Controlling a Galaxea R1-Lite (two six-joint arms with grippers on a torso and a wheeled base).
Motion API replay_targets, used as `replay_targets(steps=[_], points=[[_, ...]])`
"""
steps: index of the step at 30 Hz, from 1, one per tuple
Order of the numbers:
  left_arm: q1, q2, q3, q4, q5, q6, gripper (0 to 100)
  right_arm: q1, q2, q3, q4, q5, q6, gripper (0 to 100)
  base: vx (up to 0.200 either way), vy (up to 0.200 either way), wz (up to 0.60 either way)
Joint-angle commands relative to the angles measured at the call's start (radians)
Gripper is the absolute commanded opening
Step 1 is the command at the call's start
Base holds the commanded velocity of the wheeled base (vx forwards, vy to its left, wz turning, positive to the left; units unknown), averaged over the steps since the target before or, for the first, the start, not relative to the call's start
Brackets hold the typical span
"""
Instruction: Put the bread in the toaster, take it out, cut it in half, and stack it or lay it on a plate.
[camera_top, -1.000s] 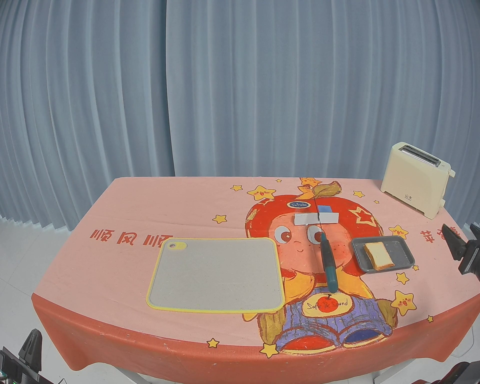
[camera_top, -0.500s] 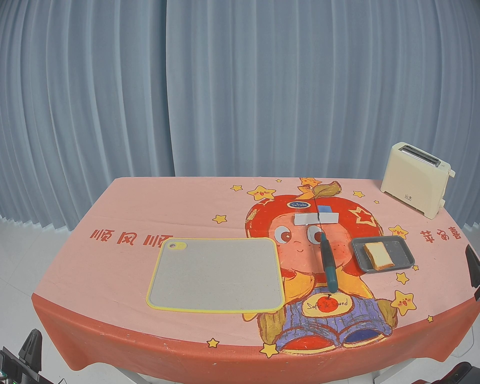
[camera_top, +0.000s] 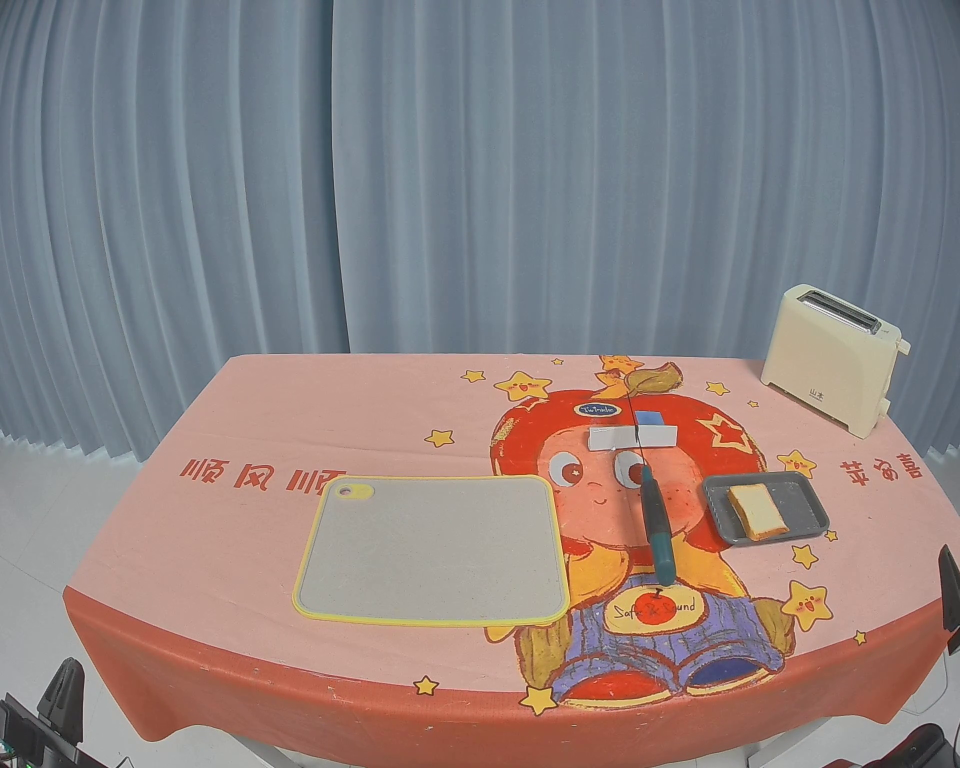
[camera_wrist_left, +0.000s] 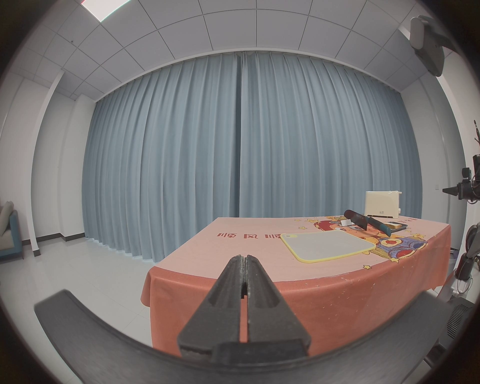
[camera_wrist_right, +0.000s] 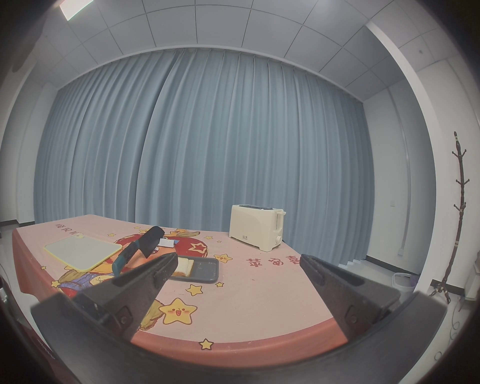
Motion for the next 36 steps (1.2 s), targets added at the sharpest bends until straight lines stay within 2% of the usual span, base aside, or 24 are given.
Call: replay_targets(steps=[1,23,24,28,30,36], points=[[0.000,0.001,0.018,0.000,0.000,-0.001,0,-0.022,-0.041,0.008,0.001,0.000,0.000,100,0.000,0.000,0.00],[0.000,0.001,0.018,0.000,0.000,0.000,0,-0.057,-0.166,0.129,0.011,0.010,0.000,100,0.000,0.000,0.00],[0.000,0.001,0.018,0.000,0.000,0.000,0,-0.057,-0.175,0.127,0.025,0.015,0.001,100,0.000,0.000,0.00],[0.000,0.001,0.018,0.000,0.000,-0.001,0,-0.062,-0.291,0.118,0.183,0.095,0.000,100,0.000,0.000,0.00],[0.000,0.001,0.018,0.000,0.002,0.000,0,-0.070,-0.334,0.097,0.238,0.121,0.003,100,0.000,0.000,0.00],[0.000,0.001,0.018,0.000,0.002,0.000,0,-0.071,-0.377,0.095,0.246,0.155,0.009,100,0.000,0.000,0.00]])
